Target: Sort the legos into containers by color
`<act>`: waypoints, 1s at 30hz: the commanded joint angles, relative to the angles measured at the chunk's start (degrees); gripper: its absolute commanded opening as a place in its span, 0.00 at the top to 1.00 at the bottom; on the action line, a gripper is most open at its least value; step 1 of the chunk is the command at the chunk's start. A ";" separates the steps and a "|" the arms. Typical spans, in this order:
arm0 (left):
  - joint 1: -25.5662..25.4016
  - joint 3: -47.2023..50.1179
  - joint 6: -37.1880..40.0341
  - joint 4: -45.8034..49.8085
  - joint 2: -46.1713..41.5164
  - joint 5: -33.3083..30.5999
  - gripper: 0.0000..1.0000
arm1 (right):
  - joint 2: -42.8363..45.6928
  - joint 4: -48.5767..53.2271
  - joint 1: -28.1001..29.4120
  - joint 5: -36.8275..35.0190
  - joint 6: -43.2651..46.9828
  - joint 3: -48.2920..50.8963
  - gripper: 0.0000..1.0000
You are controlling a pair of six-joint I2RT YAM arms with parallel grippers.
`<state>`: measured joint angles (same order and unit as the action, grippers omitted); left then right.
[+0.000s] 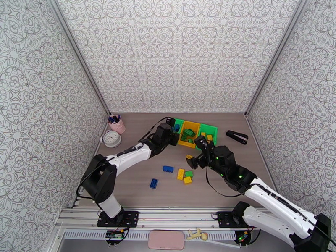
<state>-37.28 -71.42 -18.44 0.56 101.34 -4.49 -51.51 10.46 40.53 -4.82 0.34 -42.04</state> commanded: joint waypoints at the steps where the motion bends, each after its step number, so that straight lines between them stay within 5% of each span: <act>1: -0.83 -5.47 2.89 -3.76 5.27 1.16 0.69 | 1.13 -0.52 -1.90 -1.92 -4.33 1.74 0.00; 14: -0.43 -28.08 4.41 1.18 25.92 4.57 0.65 | 4.00 1.41 -4.85 -2.38 -4.70 4.98 0.00; 22: -0.76 -24.36 5.87 -1.99 22.56 4.91 0.38 | 4.81 2.81 -4.94 -6.90 -4.89 5.67 0.01; 30: -1.81 -10.32 6.44 -5.83 8.08 2.69 0.15 | 3.85 5.02 -4.91 -13.37 -15.87 4.38 0.02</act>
<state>-38.17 -85.82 -13.08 -1.83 116.84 -0.58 -47.35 13.26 35.99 -14.52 -10.28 -36.84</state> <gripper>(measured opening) 0.833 0.977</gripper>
